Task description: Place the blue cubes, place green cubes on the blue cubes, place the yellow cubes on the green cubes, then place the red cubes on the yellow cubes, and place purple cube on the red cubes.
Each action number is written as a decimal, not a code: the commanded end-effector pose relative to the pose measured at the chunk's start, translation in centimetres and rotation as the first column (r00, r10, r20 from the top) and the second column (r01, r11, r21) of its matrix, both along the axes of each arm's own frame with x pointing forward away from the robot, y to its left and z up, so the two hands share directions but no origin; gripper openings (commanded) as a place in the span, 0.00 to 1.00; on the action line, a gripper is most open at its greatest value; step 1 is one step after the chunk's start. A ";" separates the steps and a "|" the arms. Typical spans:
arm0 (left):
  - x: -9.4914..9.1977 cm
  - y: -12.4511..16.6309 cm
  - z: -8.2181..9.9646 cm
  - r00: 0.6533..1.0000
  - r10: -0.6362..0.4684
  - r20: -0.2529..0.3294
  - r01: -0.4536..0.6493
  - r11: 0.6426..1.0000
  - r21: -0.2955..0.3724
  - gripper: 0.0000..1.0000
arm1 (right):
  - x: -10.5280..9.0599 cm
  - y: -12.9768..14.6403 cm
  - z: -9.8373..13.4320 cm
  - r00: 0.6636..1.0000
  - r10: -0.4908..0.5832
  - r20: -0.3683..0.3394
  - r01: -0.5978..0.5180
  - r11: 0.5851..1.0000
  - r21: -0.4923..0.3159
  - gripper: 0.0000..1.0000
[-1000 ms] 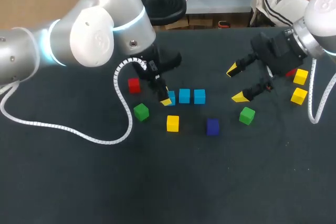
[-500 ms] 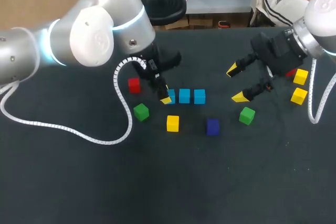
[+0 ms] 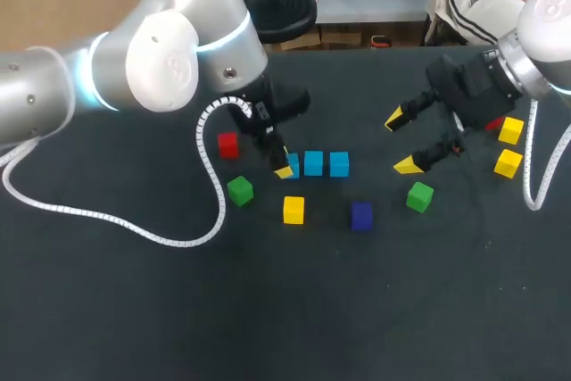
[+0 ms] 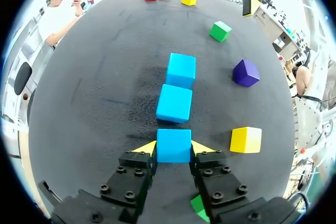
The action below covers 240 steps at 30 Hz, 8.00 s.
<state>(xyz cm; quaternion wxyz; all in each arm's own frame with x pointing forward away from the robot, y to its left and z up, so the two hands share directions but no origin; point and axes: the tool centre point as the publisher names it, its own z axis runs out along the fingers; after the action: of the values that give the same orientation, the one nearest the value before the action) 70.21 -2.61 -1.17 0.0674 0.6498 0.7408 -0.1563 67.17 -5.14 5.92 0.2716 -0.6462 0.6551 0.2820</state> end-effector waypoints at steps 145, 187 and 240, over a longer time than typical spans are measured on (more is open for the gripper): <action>0.8 1.3 0.9 0.997 -0.079 0.013 0.079 0.997 0.016 1.00 | 0.0 0.0 0.0 1.000 0.001 0.001 -0.001 1.000 0.002 1.00; -1.6 5.0 5.5 0.977 -0.205 -0.052 0.173 0.915 -0.364 1.00 | 0.0 0.0 0.0 1.000 0.001 0.001 -0.001 1.000 0.002 1.00; 2.7 6.5 7.7 0.994 -0.093 0.058 0.104 0.971 -0.218 1.00 | 0.0 0.0 0.0 1.000 0.001 0.001 -0.001 1.000 0.002 1.00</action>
<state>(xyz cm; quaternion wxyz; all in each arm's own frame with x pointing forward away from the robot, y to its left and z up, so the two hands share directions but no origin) 72.72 3.96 6.53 0.1518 0.6771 0.6838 -0.2255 67.17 -5.14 5.92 0.2716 -0.6462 0.6551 0.2820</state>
